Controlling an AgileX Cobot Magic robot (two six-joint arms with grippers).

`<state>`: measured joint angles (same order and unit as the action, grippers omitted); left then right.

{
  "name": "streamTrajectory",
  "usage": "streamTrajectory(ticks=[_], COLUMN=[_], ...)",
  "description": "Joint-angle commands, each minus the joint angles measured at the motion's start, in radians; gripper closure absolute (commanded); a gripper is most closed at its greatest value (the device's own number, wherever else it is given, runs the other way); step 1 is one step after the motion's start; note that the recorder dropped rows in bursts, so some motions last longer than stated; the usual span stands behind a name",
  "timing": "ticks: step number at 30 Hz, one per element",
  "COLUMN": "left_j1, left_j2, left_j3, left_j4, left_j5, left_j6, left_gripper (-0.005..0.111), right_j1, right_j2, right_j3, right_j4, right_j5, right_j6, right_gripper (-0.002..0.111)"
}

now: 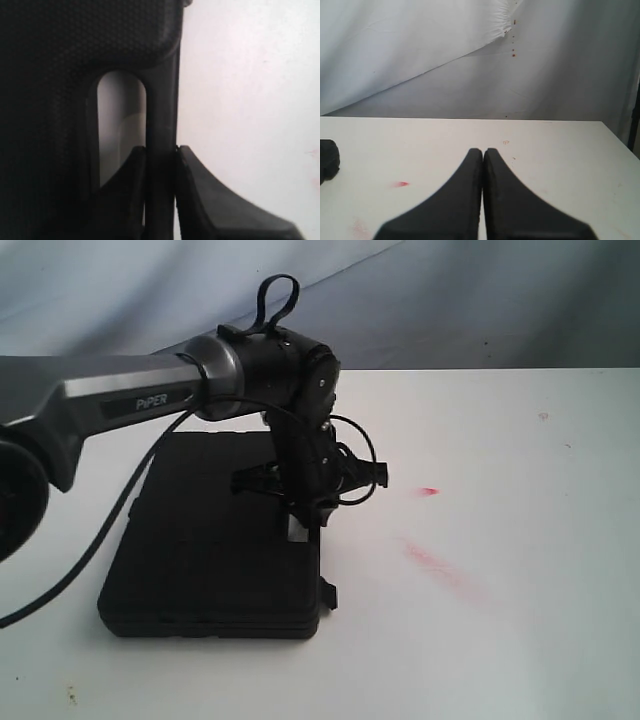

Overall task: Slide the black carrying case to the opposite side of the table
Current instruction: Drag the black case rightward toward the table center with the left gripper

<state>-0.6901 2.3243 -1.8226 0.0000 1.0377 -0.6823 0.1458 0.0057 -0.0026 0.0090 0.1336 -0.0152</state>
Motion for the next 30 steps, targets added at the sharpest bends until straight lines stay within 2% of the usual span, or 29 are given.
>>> streamTrajectory(ticks=[1, 7, 17, 30], left_j1=[-0.043, -0.059, -0.066, -0.071], left_j2=[0.055, 0.086, 0.089, 0.089], left_j3=[-0.082, -0.138, -0.138, -0.138], left_j4=[-0.043, -0.046, -0.095, -0.081], left_j5=[0.018, 0.036, -0.006, -0.019], left_j6=[-0.024, -0.060, -0.113, -0.124], left_gripper=[0.107, 0.107, 0.107, 0.107], right_j1=[-0.006, -0.006, -0.006, -0.006], right_j2=[-0.006, -0.006, -0.006, -0.006], right_j3=[0.003, 0.003, 0.003, 0.003], right_j4=[0.003, 0.003, 0.003, 0.003], right_j5=[-0.011, -0.011, -0.011, -0.011], right_j6=[0.000, 0.000, 0.000, 0.000], right_gripper=[0.108, 0.108, 0.108, 0.108])
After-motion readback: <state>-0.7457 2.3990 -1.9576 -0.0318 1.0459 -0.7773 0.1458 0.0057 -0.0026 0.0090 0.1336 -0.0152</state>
